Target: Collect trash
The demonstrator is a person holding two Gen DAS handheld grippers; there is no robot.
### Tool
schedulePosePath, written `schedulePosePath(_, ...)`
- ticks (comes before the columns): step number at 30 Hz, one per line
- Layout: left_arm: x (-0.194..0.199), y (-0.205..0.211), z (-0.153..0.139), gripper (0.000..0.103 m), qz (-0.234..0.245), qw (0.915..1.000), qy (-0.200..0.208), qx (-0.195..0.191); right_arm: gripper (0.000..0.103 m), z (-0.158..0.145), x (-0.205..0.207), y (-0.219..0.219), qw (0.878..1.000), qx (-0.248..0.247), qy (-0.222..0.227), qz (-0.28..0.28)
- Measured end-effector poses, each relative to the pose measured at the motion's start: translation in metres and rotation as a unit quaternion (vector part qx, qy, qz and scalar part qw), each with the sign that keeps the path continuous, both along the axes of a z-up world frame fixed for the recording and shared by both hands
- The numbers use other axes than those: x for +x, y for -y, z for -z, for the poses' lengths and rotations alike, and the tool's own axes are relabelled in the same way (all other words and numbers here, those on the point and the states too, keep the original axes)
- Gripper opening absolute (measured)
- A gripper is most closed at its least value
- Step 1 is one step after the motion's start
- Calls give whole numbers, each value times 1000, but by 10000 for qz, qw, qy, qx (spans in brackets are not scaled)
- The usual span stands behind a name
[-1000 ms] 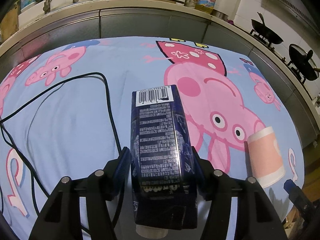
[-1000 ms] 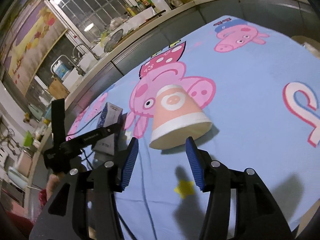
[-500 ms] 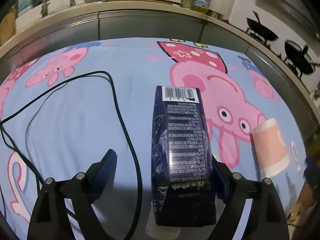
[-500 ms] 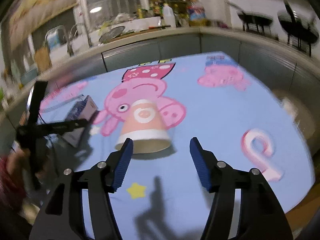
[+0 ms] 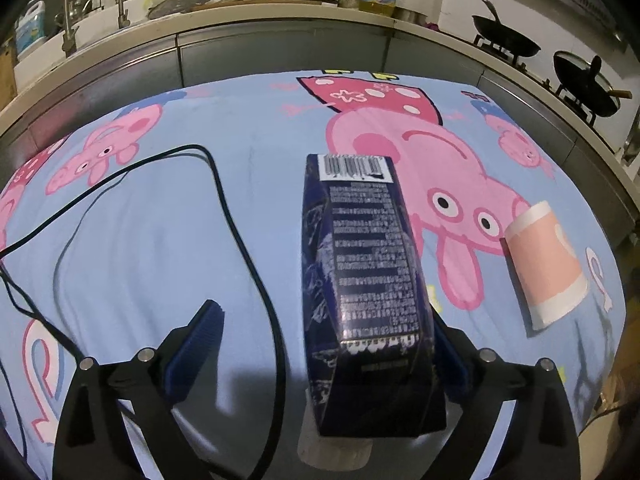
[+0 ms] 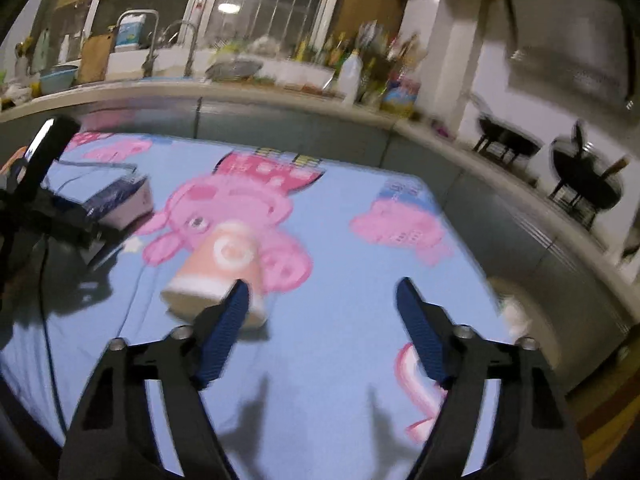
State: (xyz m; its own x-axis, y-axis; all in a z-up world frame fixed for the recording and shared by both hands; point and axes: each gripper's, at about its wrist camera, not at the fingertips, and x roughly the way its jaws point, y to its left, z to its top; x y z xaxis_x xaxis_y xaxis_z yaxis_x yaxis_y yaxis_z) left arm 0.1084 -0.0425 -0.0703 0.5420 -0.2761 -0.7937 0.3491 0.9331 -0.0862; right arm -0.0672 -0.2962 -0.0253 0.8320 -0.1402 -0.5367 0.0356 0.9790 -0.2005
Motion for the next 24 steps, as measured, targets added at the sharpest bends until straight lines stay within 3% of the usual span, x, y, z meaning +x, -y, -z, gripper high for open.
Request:
schedulePosePath(1, 0, -1, -1, 91, -30, 10000, -20, 30, 55, 7, 2, -1, 9999, 87, -120, -74)
schedulePosePath(2, -1, -2, -2, 89, -39, 10000, -25, 41, 53, 13, 4, -1, 9995, 167, -224, -155)
schedulePosePath(7, -8, -5, -10, 80, 8, 9999, -12, -146, 52, 35, 12, -12, 9975, 264, -512, -417)
schedulePosePath(16, -6, 9, -21, 71, 213, 9996, 33, -201, 47, 44, 41, -19, 9954, 460, -648, -543)
schedulePosePath(18, -4, 13, -19, 64, 224, 9996, 14, -161, 42, 46, 49, -18, 9945, 592, -703, -511)
schedulePosePath(20, 0, 16, -16, 53, 211, 9996, -47, -169, 27, 47, 53, -16, 9931, 788, -742, -451)
schedulePosePath(22, 1, 17, -15, 51, 170, 9997, -47, -183, 11, 49, 54, -14, 9914, 997, -752, -382)
schedulePosePath(24, -1, 20, -16, 50, 245, 9994, -40, -243, 6, 50, 53, -12, 9895, 1197, -735, -352)
